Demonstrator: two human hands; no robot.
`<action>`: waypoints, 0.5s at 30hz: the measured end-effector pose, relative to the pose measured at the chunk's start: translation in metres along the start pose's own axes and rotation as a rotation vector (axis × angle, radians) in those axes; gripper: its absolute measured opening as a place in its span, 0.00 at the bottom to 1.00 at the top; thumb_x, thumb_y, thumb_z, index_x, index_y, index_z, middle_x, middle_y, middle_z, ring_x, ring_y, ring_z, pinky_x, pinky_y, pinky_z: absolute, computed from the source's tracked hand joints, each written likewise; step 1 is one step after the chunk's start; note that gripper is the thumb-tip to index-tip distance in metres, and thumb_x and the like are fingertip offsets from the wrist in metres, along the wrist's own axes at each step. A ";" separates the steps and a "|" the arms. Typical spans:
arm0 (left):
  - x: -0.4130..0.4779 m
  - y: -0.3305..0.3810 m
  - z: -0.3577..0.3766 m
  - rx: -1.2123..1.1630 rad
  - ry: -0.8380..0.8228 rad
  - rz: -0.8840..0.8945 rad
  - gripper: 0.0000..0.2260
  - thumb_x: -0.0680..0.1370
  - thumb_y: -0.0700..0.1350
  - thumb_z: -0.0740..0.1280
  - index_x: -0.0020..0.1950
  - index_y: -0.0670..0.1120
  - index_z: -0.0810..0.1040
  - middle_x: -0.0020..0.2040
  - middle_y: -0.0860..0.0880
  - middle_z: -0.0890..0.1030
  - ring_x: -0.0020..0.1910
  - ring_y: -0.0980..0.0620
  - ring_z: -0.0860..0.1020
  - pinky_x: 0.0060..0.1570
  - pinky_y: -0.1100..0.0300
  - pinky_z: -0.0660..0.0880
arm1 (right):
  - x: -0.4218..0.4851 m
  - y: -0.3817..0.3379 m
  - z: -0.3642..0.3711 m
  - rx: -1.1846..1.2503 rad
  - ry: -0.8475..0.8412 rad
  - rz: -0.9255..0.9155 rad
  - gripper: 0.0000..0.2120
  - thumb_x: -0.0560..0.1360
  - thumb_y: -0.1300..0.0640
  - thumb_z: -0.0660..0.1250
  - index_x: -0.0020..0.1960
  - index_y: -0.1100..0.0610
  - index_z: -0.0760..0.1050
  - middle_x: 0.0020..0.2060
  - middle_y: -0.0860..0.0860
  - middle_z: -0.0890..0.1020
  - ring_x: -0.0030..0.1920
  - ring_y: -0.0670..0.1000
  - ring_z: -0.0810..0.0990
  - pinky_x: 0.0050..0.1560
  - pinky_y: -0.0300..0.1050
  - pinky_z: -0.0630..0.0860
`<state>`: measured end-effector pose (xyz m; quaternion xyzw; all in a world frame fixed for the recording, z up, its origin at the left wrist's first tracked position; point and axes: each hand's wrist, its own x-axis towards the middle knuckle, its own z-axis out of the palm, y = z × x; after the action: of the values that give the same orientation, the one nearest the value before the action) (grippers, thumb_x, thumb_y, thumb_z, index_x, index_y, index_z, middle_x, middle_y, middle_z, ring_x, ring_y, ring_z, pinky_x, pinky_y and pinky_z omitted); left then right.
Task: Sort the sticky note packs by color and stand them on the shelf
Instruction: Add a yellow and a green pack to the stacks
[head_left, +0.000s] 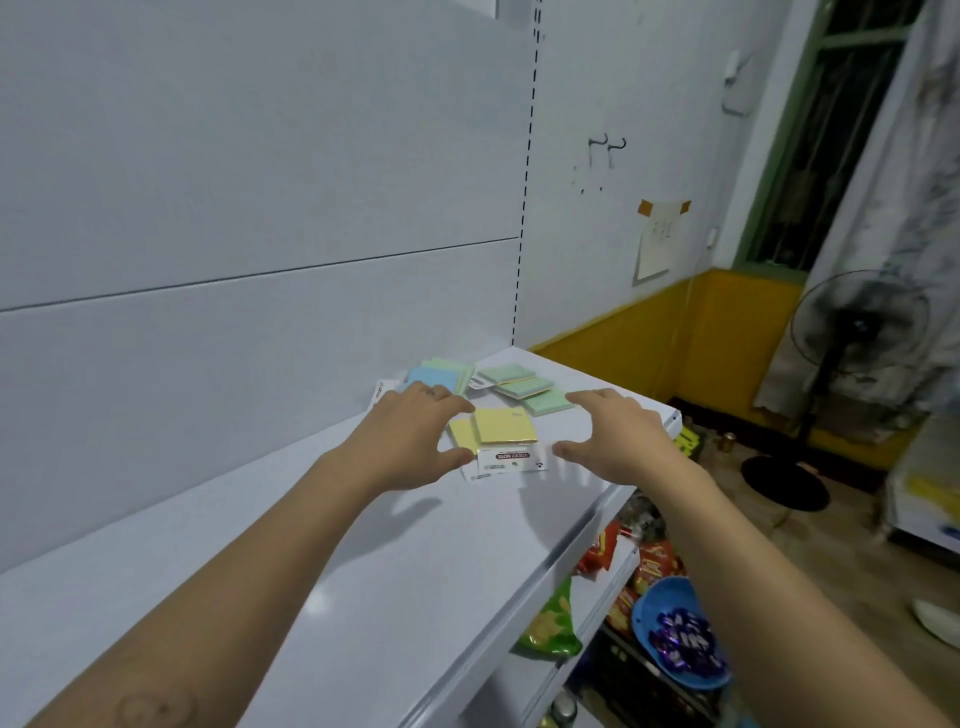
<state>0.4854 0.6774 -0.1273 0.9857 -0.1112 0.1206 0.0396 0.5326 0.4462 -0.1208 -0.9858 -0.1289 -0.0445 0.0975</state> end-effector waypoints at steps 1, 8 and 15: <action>0.008 0.001 0.003 -0.003 -0.014 0.014 0.24 0.77 0.59 0.63 0.72 0.56 0.65 0.70 0.53 0.69 0.69 0.51 0.64 0.64 0.54 0.63 | 0.006 0.006 0.002 0.005 -0.005 0.008 0.34 0.74 0.39 0.65 0.75 0.47 0.59 0.74 0.50 0.63 0.71 0.55 0.64 0.70 0.57 0.62; 0.071 0.004 0.029 -0.040 -0.172 -0.008 0.20 0.79 0.53 0.63 0.71 0.57 0.67 0.72 0.56 0.67 0.68 0.52 0.65 0.64 0.55 0.63 | 0.067 0.047 0.020 0.060 -0.035 -0.014 0.33 0.74 0.39 0.65 0.75 0.48 0.61 0.74 0.50 0.65 0.72 0.55 0.65 0.68 0.56 0.63; 0.127 0.018 0.052 -0.069 -0.413 -0.041 0.23 0.76 0.56 0.66 0.71 0.63 0.66 0.76 0.56 0.60 0.74 0.53 0.60 0.70 0.53 0.61 | 0.147 0.078 0.032 0.116 -0.058 -0.125 0.31 0.74 0.41 0.66 0.73 0.48 0.64 0.71 0.51 0.68 0.70 0.55 0.67 0.65 0.54 0.66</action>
<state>0.6135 0.6275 -0.1449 0.9896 -0.1009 -0.0887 0.0521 0.6963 0.4145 -0.1493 -0.9695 -0.1952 -0.0145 0.1477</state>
